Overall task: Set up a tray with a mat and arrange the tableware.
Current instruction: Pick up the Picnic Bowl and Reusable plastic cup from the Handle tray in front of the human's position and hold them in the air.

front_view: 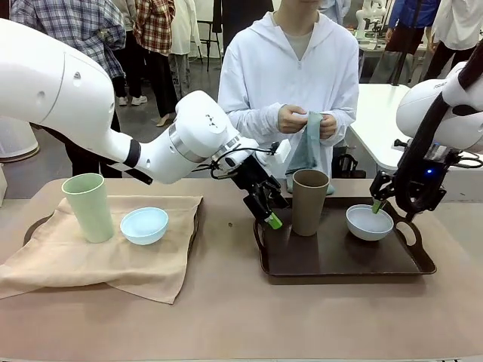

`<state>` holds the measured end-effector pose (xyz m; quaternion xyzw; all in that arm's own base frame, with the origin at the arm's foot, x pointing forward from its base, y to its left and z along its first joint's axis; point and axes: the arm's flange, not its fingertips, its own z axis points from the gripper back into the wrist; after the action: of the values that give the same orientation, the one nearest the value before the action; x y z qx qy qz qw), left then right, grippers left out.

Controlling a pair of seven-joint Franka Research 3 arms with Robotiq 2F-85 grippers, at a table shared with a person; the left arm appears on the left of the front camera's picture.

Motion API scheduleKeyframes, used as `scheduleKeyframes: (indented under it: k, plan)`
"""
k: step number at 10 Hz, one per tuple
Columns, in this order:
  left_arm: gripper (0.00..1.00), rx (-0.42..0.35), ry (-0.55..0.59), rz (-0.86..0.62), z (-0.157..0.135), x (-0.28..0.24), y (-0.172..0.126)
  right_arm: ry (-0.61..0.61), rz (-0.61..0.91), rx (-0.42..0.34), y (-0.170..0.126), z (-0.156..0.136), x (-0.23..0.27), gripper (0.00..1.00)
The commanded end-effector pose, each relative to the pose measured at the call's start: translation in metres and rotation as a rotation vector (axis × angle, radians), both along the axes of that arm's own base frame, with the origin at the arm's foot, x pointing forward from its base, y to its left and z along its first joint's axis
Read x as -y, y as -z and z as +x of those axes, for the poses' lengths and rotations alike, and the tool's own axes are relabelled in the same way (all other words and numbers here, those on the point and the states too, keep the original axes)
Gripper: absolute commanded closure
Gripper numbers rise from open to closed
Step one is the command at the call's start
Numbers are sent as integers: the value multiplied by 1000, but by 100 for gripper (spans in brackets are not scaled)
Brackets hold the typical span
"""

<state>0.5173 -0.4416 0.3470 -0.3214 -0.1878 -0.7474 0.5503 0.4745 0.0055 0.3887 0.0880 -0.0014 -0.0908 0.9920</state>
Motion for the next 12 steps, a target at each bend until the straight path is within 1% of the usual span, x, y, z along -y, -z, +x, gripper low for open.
scheduleKeyframes:
  k: [1, 5, 7, 8, 9, 10, 11, 12]
  plan:
    - [0, 47, -29, -27, 5, 13, 2, -26, 13, 25, 10, 0, -7, 13]
    - [0, 102, -122, -45, 11, 36, 7, -24, 10, 5, 19, 4, -11, 13]
    - [0, 103, -146, -41, 15, 35, 6, -17, 18, 0, 19, 5, -12, 13]
    - [0, 106, -169, -42, 18, 37, 7, -19, -4, -13, 15, 2, -10, 13]
    - [0, 99, -205, -18, 17, 33, -3, -19, -4, -13, 15, 2, -10, 13]
    - [0, 105, -138, -44, 14, 32, 10, -19, -4, -13, 15, 2, -10, 13]
    - [0, 105, -138, -44, 14, 32, 10, -19, -4, -13, 15, 2, -10, 13]
    - [0, 104, -163, -34, 17, 31, 8, -19, -4, -15, 16, 2, -10, 13]
